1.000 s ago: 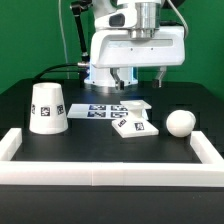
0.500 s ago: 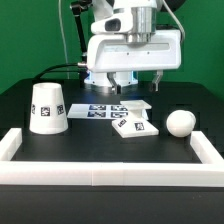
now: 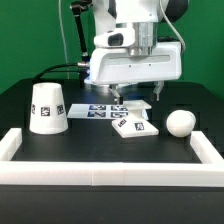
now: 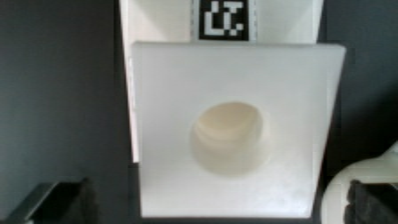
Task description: Assemble lamp
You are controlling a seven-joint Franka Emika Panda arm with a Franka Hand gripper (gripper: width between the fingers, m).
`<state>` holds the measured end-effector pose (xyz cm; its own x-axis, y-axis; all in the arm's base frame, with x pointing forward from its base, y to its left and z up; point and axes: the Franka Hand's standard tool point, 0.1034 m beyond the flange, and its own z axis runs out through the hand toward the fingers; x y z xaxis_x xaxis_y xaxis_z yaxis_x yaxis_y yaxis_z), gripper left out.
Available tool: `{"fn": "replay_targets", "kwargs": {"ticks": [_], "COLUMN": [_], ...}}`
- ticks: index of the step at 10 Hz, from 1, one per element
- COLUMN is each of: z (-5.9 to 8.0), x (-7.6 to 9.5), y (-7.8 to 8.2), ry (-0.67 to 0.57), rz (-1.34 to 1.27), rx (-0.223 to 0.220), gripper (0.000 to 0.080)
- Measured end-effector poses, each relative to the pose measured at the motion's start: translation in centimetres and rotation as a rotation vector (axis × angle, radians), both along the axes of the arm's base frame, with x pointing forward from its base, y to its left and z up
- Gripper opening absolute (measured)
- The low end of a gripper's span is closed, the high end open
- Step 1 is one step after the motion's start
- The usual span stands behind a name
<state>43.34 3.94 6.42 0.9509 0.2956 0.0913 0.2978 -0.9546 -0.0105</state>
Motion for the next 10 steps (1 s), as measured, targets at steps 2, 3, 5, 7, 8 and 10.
{"fn": "replay_targets", "kwargs": {"ticks": [2,3,5,7,8,10], "z": [-0.8,-1.2,-1.6,-1.7,-1.7,-1.6], "x": [-0.5,-0.7,-0.8,-0.9,-0.8,-0.7], "y": [0.0,0.0,0.0,-0.1,-0.1,-0.1], "ry": [0.001,0.008,0.01,0.012,0.011,0.007], "rz": [0.0,0.0,0.0,0.0,0.0,0.0], "rx": [0.0,0.0,0.0,0.0,0.0,0.0], "gripper": [0.0699,0.0699,0.0699,0.0699,0.0699,0.0534]}}
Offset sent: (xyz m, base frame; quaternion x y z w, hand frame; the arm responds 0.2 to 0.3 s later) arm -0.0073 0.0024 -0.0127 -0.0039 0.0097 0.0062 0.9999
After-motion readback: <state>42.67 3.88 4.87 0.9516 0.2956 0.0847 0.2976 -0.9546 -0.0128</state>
